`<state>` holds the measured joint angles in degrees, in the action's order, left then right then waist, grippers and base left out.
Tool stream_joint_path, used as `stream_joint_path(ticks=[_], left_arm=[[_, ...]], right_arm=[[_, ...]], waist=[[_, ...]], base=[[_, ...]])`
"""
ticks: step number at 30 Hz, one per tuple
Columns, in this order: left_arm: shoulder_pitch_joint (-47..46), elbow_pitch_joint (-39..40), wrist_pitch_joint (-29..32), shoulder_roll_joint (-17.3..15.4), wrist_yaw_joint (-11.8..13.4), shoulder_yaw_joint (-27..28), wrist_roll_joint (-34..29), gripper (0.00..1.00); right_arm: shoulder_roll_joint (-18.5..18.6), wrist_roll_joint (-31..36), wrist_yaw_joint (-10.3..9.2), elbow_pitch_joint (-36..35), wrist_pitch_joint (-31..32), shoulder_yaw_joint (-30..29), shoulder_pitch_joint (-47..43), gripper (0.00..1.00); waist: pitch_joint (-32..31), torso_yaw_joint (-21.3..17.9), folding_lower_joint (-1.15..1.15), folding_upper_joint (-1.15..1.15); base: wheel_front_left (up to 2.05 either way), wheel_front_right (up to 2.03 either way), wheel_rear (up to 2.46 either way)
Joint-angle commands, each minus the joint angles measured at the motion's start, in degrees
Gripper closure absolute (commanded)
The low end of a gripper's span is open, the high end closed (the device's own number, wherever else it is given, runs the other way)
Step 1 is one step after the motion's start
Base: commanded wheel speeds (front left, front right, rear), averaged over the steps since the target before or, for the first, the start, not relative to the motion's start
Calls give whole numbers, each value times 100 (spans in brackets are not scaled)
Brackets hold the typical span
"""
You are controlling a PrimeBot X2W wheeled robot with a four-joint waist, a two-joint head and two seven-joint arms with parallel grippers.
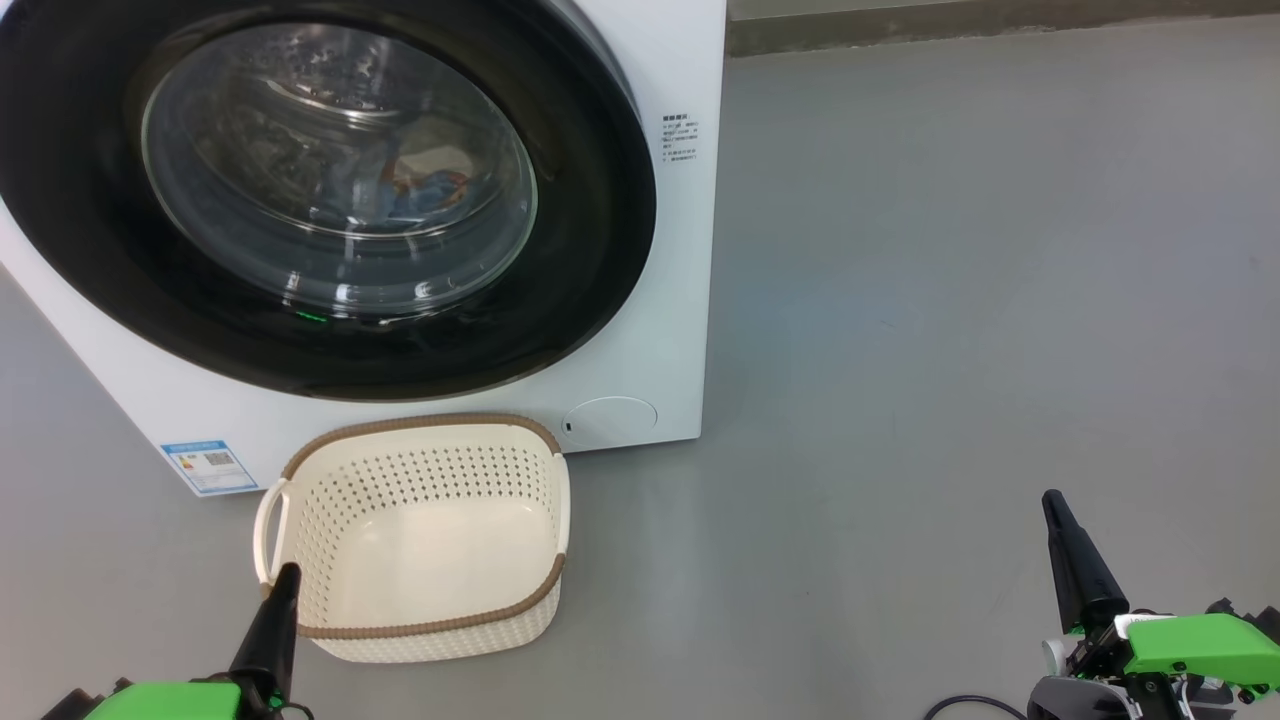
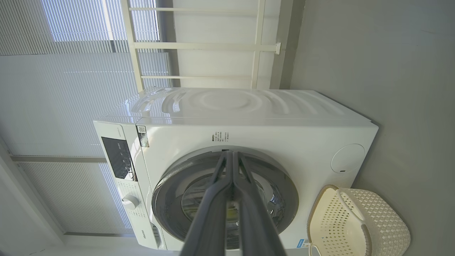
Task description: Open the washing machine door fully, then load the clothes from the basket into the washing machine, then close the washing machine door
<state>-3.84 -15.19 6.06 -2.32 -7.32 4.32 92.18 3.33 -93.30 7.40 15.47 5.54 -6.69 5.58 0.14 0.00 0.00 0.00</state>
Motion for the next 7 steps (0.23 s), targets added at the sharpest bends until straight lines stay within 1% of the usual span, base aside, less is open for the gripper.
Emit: stream_joint_path(ticks=[1, 7], left_arm=[[-242, 107, 24, -76, -17, 197, 17, 100], [-243, 107, 26, -75, -17, 199, 16, 100]], right_arm=[[6, 58, 9, -141, 40, 83, 63, 100], [3, 62, 9, -141, 44, 79, 63, 100]], waist=[[0, 0, 0, 0], [0, 0, 0, 0]], base=[[0, 0, 0], [0, 0, 0]])
